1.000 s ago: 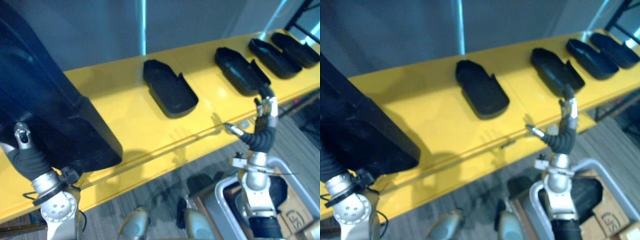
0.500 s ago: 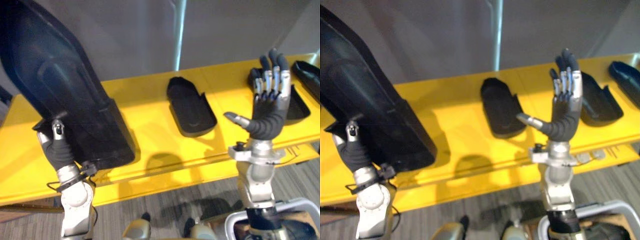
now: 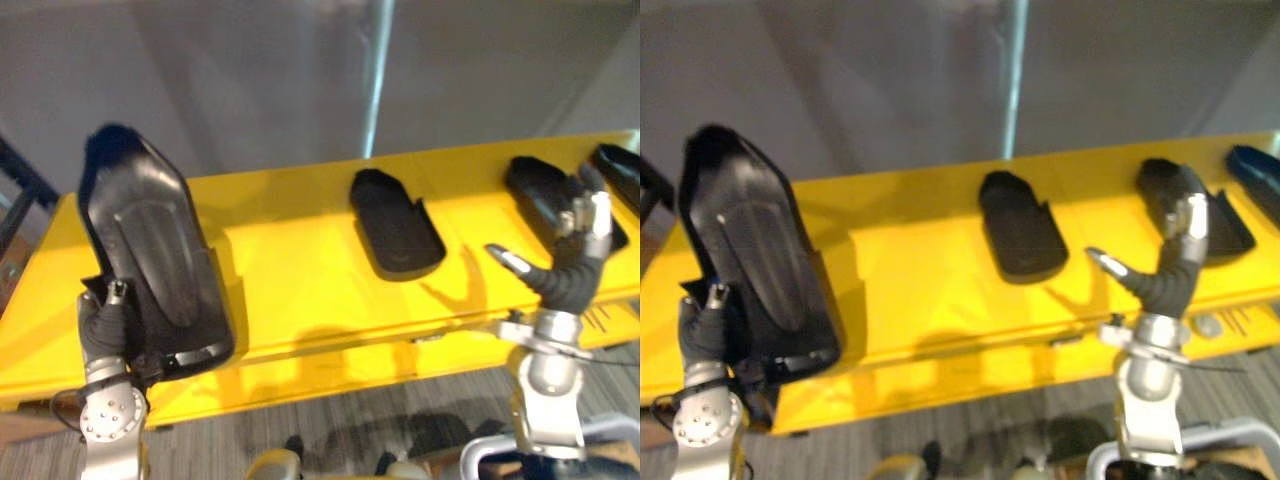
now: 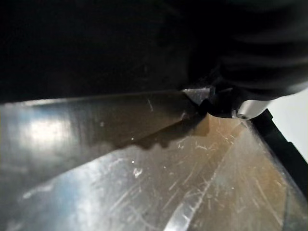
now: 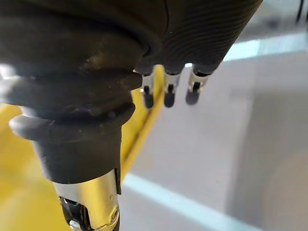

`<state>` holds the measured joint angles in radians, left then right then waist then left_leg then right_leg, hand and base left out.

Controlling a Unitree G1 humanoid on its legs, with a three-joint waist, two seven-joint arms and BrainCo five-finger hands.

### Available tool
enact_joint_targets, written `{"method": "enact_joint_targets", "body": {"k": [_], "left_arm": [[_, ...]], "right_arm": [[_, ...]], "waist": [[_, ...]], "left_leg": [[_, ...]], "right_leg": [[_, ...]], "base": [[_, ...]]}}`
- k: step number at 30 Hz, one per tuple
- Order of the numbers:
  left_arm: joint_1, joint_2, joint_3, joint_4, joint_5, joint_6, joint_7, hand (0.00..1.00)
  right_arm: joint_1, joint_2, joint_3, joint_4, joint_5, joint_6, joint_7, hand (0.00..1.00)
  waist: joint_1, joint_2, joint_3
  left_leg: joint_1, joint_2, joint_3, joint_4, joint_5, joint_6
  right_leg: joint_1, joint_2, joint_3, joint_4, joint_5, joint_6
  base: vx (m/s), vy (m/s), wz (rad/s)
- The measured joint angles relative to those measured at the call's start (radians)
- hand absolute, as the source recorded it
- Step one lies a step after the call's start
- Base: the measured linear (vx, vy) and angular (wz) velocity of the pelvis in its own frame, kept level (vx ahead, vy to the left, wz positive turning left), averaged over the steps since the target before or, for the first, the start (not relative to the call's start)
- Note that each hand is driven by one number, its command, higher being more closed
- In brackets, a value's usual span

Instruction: Walk over and take plastic housings, then place them on the shelf

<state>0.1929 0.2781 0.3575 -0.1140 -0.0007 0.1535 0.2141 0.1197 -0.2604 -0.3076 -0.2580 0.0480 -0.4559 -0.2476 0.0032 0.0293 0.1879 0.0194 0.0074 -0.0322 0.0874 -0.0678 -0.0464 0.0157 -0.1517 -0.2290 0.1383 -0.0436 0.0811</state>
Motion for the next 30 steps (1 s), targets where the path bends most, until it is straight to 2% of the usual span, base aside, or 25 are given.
{"method": "enact_joint_targets", "body": {"k": [2, 5, 11, 15, 19, 23, 25, 28, 30], "left_arm": [[-0.04, 0.002, 0.017, 0.062, -0.005, 0.037, 0.0, 1.0], [-0.112, 0.046, 0.02, 0.143, -0.039, 0.09, 0.001, 1.0], [-0.249, 0.114, 0.017, 0.297, -0.051, 0.158, 0.011, 1.0], [-0.298, 0.115, 0.013, 0.314, -0.079, 0.199, 0.015, 1.0], [-0.336, 0.125, 0.012, 0.397, -0.058, 0.305, 0.006, 1.0], [-0.351, 0.139, 0.012, 0.474, 0.024, 0.388, -0.053, 1.0], [-0.355, 0.147, 0.012, 0.494, 0.082, 0.428, -0.11, 1.0], [-0.354, 0.148, 0.013, 0.499, 0.138, 0.445, -0.15, 1.0], [-0.355, 0.148, 0.013, 0.506, 0.139, 0.453, -0.166, 1.0]], "right_arm": [[0.036, -0.006, -0.031, 0.0, 0.004, 0.0, 0.016, 0.0], [0.063, -0.015, -0.043, 0.0, 0.028, 0.0, 0.044, 0.0], [0.062, -0.054, -0.02, -0.02, 0.059, 0.0, 0.097, 0.0], [0.061, -0.06, 0.019, -0.071, 0.069, -0.002, 0.126, 0.0], [0.052, -0.065, 0.078, -0.089, 0.067, -0.002, 0.152, 0.0], [0.052, -0.081, 0.087, -0.089, 0.087, 0.002, 0.164, 0.0], [0.052, -0.083, 0.089, -0.089, 0.088, 0.003, 0.164, 0.0], [0.052, -0.086, 0.108, -0.091, 0.097, 0.021, 0.165, 0.0], [0.052, -0.097, 0.124, -0.094, 0.097, 0.031, 0.165, 0.0]], "waist": [[-0.021, 0.002, -0.002], [-0.052, 0.006, -0.004], [-0.075, 0.026, -0.013], [-0.082, 0.041, -0.023], [-0.099, 0.052, -0.03], [-0.103, 0.056, -0.032], [-0.104, 0.056, -0.032], [-0.104, 0.059, -0.032], [-0.105, 0.064, -0.031]], "left_leg": [[0.015, 0.004, 0.028, -0.011, 0.0, 0.0], [0.016, 0.011, 0.057, -0.013, -0.002, 0.001], [0.032, 0.016, 0.11, -0.027, -0.002, 0.0], [0.033, 0.015, 0.131, -0.027, -0.002, 0.0], [0.035, 0.017, 0.14, -0.026, -0.007, -0.005], [0.035, 0.016, 0.155, -0.022, -0.013, -0.006], [0.035, 0.016, 0.156, -0.02, -0.014, -0.006], [0.035, 0.016, 0.158, -0.007, -0.023, -0.007], [0.035, 0.02, 0.177, -0.006, -0.025, -0.007]], "right_leg": [[-0.006, 0.004, 0.028, 0.001, 0.002, 0.0], [-0.027, 0.012, 0.06, 0.01, 0.001, -0.001], [-0.068, 0.016, 0.11, 0.055, -0.005, -0.006], [-0.084, 0.014, 0.127, 0.075, -0.011, -0.006], [-0.089, 0.013, 0.131, 0.089, -0.017, -0.007], [-0.102, 0.013, 0.146, 0.104, -0.021, -0.005], [-0.102, 0.012, 0.148, 0.109, -0.022, -0.005], [-0.102, 0.01, 0.148, 0.123, -0.03, -0.005], [-0.105, 0.007, 0.149, 0.13, -0.034, -0.004]], "base": [[0.01, 0.02, -0.47], [-0.01, -0.001, -0.3], [-0.02, 0.006, -0.24], [-0.01, 0.014, -0.12], [-0.03, 0.01, -0.05], [-0.01, 0.005, -0.09], [0.0, 0.0, 0.0], [0.0, 0.0, 0.0], [0.0, 0.0, 0.0]]}}
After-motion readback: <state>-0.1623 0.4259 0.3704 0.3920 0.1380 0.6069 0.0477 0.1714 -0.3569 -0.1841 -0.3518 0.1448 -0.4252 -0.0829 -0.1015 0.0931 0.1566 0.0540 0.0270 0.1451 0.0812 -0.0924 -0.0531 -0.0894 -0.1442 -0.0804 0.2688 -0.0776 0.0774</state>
